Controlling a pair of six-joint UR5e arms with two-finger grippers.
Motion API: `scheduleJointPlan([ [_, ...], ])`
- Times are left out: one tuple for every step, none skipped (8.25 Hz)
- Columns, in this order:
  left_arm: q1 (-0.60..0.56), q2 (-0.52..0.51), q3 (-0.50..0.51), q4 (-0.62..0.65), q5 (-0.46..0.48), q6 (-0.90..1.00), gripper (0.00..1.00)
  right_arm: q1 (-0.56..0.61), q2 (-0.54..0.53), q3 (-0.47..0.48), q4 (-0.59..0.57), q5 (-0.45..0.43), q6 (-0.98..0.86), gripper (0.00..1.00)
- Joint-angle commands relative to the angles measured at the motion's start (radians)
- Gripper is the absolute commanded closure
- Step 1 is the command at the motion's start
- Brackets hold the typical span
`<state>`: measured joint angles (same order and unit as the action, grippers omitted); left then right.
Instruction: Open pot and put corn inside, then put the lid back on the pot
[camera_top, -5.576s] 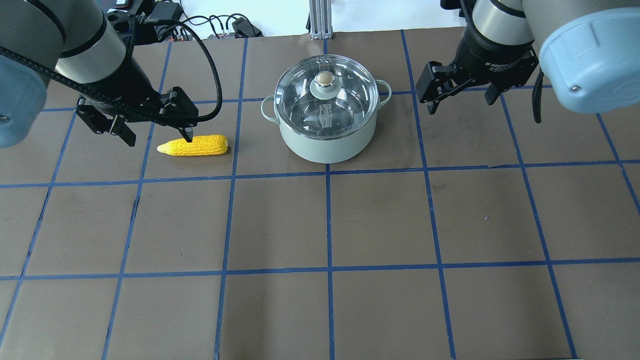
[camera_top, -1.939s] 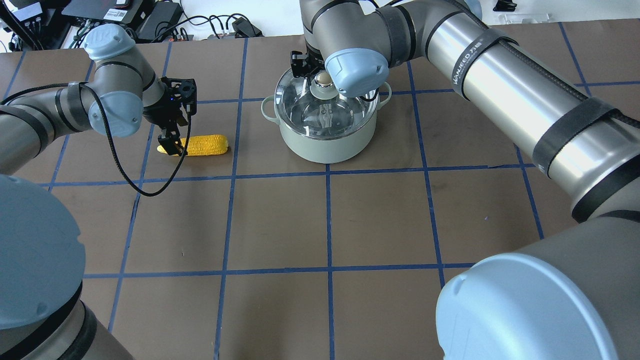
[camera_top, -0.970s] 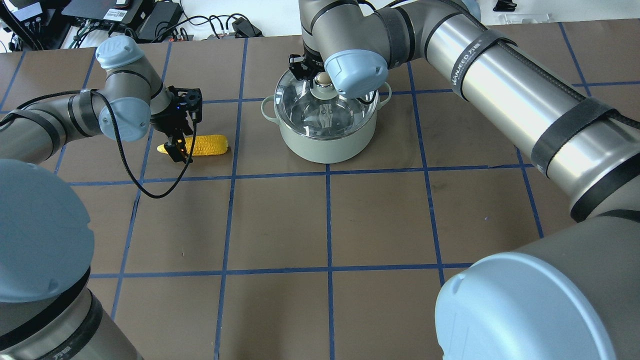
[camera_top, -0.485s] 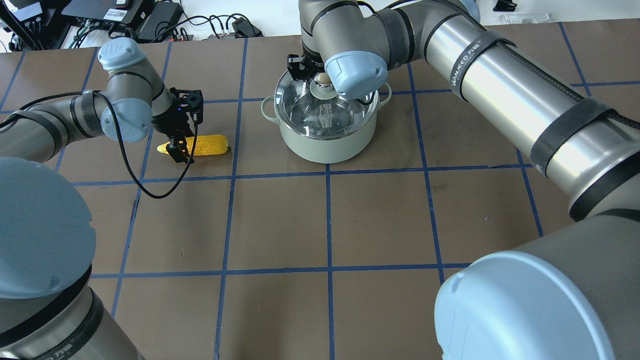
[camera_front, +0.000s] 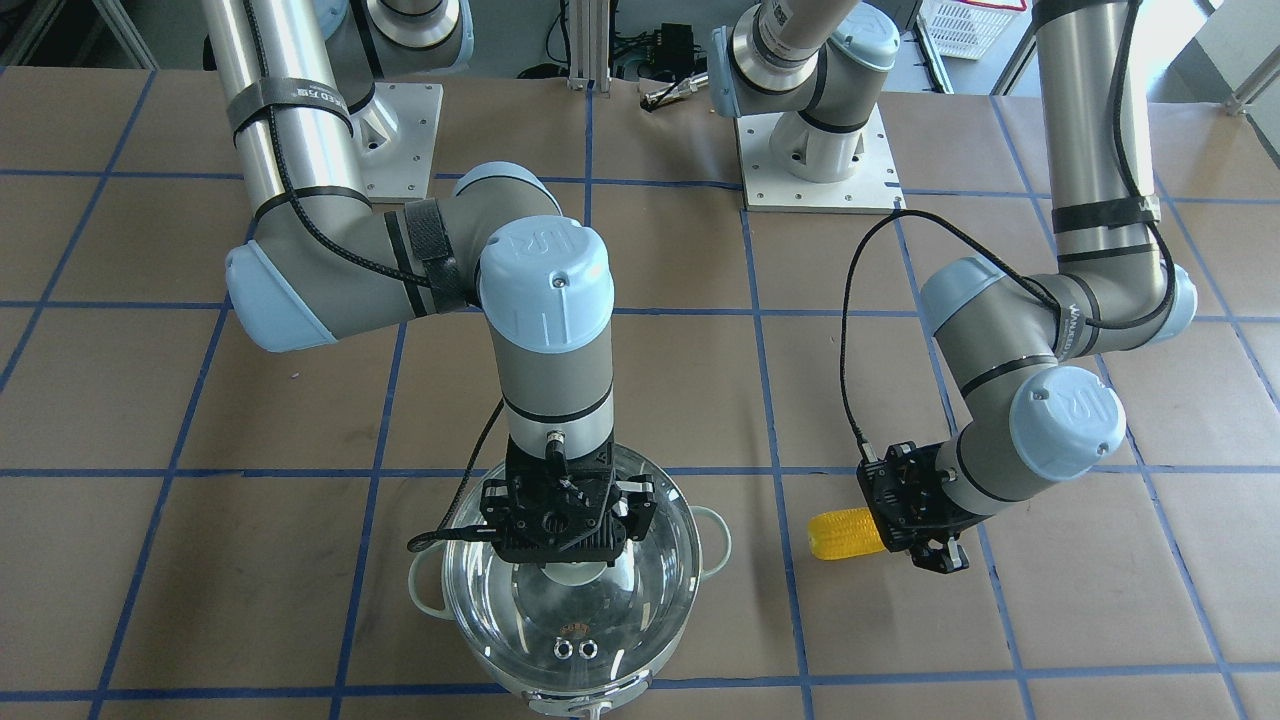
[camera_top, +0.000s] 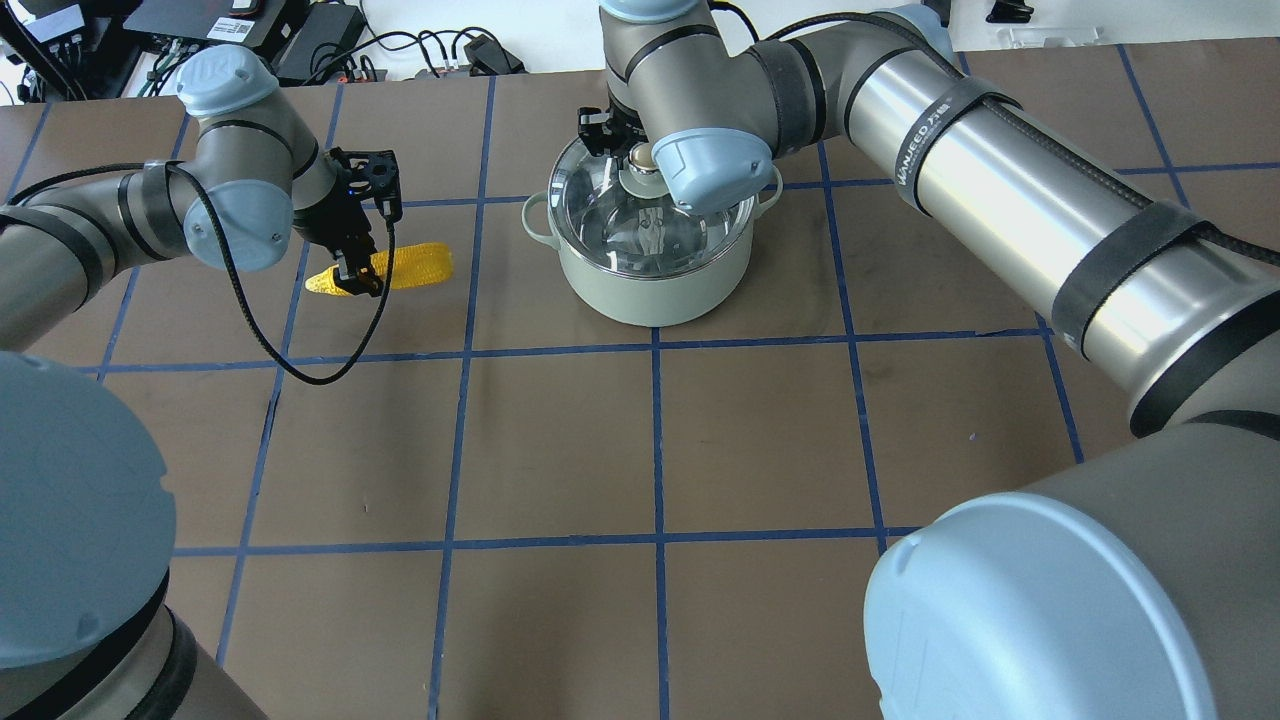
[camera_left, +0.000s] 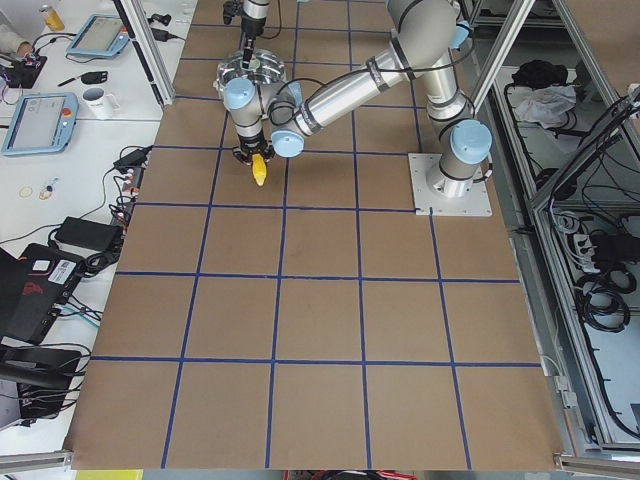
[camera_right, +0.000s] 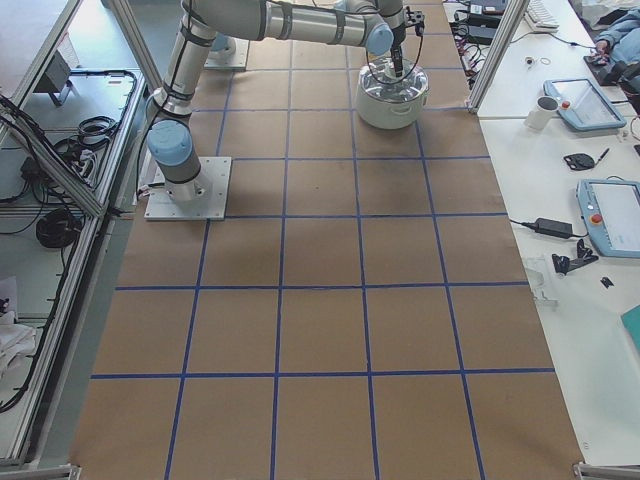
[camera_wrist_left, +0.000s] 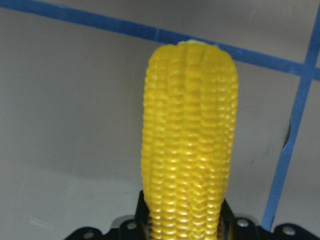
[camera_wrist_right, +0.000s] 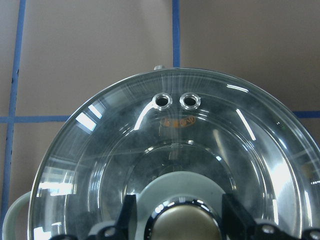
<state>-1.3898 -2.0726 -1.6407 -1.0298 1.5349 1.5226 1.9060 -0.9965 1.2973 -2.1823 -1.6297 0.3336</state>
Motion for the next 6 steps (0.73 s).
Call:
scheduleJointPlan([
  [-0.005,0.072,0.002,-0.003,0.005,-0.012,1.0,-0.001,-0.001,0.017,-0.027,-0.004,-0.007,0.34],
  [-0.005,0.081,0.002,-0.001,0.005,-0.012,1.0,-0.001,-0.002,0.017,-0.025,-0.006,-0.008,0.35],
  [-0.002,0.083,0.002,-0.001,-0.001,-0.006,1.0,-0.002,-0.004,0.016,-0.025,-0.004,-0.008,0.41],
  [-0.001,0.083,0.002,-0.001,0.001,-0.005,1.0,-0.001,-0.005,0.016,-0.024,-0.004,-0.014,0.47],
  [-0.001,0.083,0.002,-0.001,0.001,-0.007,1.0,-0.002,-0.007,0.013,-0.022,-0.004,-0.013,0.54],
  [-0.001,0.083,0.002,-0.001,0.005,-0.007,1.0,-0.002,-0.01,0.013,-0.022,-0.004,-0.013,0.59],
])
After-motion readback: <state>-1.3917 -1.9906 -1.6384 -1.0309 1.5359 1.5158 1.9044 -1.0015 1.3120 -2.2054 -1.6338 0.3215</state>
